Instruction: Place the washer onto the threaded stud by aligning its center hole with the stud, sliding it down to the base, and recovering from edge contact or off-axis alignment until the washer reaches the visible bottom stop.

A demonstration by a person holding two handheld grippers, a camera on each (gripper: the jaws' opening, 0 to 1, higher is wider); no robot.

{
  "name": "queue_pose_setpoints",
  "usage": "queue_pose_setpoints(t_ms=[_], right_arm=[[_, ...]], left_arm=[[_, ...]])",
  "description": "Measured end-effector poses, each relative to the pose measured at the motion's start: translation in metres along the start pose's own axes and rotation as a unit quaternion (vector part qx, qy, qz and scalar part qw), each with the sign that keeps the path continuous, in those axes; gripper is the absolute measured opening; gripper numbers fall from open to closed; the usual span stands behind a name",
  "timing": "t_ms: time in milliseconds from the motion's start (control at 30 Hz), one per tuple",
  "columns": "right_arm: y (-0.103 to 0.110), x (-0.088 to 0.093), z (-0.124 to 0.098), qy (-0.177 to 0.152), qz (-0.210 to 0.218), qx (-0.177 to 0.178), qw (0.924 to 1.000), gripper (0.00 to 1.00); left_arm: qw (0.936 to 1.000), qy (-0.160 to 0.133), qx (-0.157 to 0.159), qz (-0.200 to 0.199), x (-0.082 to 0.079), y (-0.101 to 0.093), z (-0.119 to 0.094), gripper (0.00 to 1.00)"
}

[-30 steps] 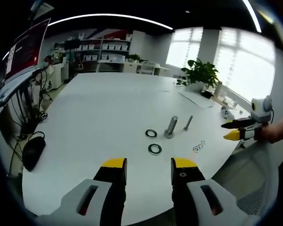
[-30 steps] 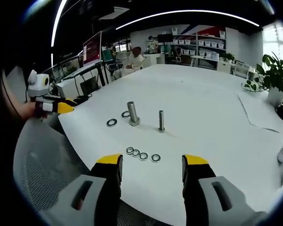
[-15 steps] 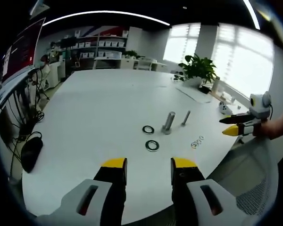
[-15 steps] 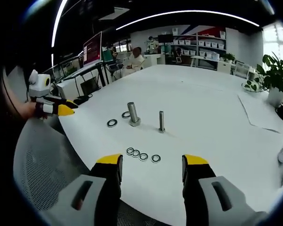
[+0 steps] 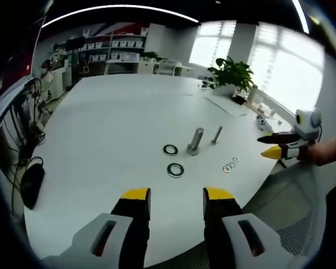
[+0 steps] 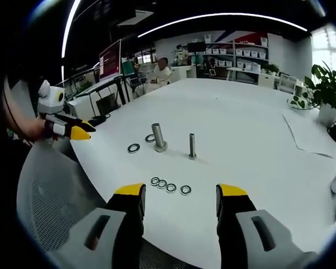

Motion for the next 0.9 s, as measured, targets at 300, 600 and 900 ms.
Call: queue_pose_setpoints(t_ms=[300, 600, 900], right_arm=[[-0.001, 0.000, 0.000, -0.002, 0.002, 0.001, 1.0000, 0.53], [-0.001, -0.001, -0.001, -0.007, 0.012, -0.005, 0.9999, 0.53], [0.001, 0.000, 0.000, -0.001, 0.011, -0.010, 0.9999, 0.53]], left_arm=[[0.9986, 0.040, 0.023, 0.026, -0.004, -0.007, 0.015, 0.36], [0.9940, 0.090, 0.043, 0.046, -0.007, -0.013, 0.036, 0.35], [0.9886, 0.124, 0.043, 0.074, -0.017, -0.013, 0.055, 0.35]])
Point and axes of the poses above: the point that each gripper's makers call its tool centre point, and the gripper's own axes: z roughly forward along the fingers, y roughly to its left, x roughly out of its underside, the point moved 5 cm from there along -z, roughly backward along the fingers, and after that the axes turned 5 degrees about y, right-handed, at the moved point
